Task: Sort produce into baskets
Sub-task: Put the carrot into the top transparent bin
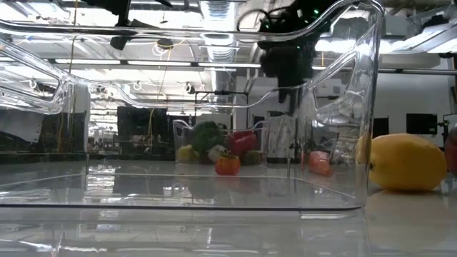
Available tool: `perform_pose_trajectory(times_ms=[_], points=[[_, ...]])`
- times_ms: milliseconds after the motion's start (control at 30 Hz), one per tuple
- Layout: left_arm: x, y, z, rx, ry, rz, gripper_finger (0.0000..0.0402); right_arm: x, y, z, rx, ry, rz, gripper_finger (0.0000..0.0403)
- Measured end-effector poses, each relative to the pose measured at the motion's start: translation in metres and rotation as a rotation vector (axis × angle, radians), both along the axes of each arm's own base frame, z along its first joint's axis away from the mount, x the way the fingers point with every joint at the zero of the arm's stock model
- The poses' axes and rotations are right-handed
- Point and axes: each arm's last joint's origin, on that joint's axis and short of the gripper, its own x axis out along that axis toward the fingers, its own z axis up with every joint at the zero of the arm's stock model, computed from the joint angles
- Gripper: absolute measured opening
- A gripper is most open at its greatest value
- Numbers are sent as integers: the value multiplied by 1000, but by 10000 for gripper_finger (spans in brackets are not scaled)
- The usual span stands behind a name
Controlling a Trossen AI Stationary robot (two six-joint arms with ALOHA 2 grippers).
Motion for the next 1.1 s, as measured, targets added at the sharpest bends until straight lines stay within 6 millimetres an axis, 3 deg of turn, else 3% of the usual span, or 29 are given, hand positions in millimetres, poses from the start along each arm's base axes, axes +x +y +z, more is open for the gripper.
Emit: perform_pose_trajectory(times_ms=[167, 333, 533, 767, 900, 1100], points=[[-2, -1, 1, 0, -9, -33, 251, -19, 18, -37, 70, 94, -199, 383], [-2, -2, 2, 8, -9, -57, 251, -32, 48, -50, 34, 141, -387, 375], [-2, -2, 2, 7, -6, -62, 251, -28, 74, -70, 43, 104, -528, 369], [-2, -4, 1, 15, 8, -131, 251, -19, 85, -101, 21, 102, -589, 363], [-1, -5, 1, 15, 9, -155, 251, -15, 87, -108, -11, 98, -573, 330], [-1, -5, 0, 12, 19, -156, 251, -13, 86, -109, -36, 85, -533, 241]])
